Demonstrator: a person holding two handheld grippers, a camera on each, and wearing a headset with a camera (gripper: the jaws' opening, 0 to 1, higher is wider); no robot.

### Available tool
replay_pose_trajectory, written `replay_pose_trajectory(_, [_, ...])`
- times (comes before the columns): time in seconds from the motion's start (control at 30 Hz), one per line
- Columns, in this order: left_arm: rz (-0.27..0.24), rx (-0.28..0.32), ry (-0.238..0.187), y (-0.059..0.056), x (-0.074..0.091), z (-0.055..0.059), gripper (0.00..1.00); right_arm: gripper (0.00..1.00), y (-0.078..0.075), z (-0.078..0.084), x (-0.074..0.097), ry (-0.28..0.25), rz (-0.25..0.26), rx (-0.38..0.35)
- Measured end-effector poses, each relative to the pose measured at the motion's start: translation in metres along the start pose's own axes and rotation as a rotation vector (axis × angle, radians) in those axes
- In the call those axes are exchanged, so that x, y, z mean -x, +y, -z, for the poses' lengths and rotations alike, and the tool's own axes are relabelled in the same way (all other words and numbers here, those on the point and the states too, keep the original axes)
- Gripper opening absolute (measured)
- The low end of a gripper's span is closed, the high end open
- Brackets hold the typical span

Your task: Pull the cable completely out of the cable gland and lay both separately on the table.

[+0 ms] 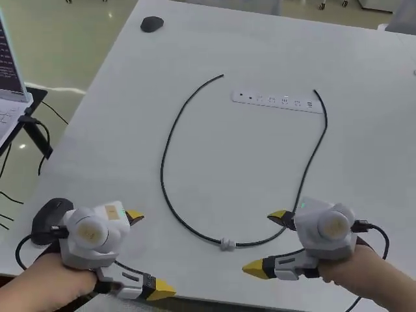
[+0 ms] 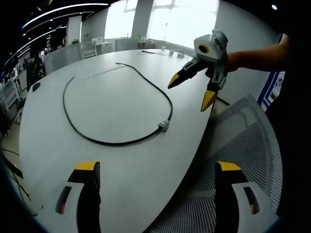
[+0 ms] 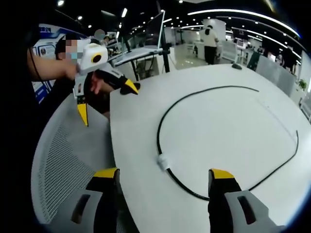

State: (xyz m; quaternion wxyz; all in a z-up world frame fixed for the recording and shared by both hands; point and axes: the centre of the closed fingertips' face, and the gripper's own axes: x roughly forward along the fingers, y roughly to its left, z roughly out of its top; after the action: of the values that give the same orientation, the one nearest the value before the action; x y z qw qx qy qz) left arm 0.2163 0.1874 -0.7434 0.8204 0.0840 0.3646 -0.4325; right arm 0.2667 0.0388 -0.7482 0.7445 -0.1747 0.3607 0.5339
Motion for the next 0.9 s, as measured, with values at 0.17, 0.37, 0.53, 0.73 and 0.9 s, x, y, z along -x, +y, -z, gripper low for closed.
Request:
replay_pose_trajectory(0.17, [-0.001, 0.006, 0.007, 0.000, -0.002, 0.005, 0.97, 0.68, -0.006, 0.000, -0.009, 0.022, -0.012, 0.001])
replay_pose_trajectory(0.37, [0.002, 0.009, 0.004, -0.002, -0.005, 0.006, 0.97, 0.58, -0.008, 0.002, -0.022, 0.063, -0.031, 0.036])
replay_pose_trajectory(0.53, [0.006, 0.013, 0.001, -0.003, -0.006, 0.006, 0.97, 0.52, -0.007, 0.005, -0.035, 0.094, -0.049, 0.078])
replay_pose_trajectory(0.73, [0.012, 0.013, 0.006, -0.004, -0.008, 0.007, 0.97, 0.48, -0.005, 0.007, -0.044, 0.125, -0.074, 0.117])
replay_pose_trajectory(0.9, [0.018, 0.014, 0.007, -0.004, -0.008, 0.007, 0.96, 0.44, -0.004, 0.013, -0.049, 0.155, -0.096, 0.140])
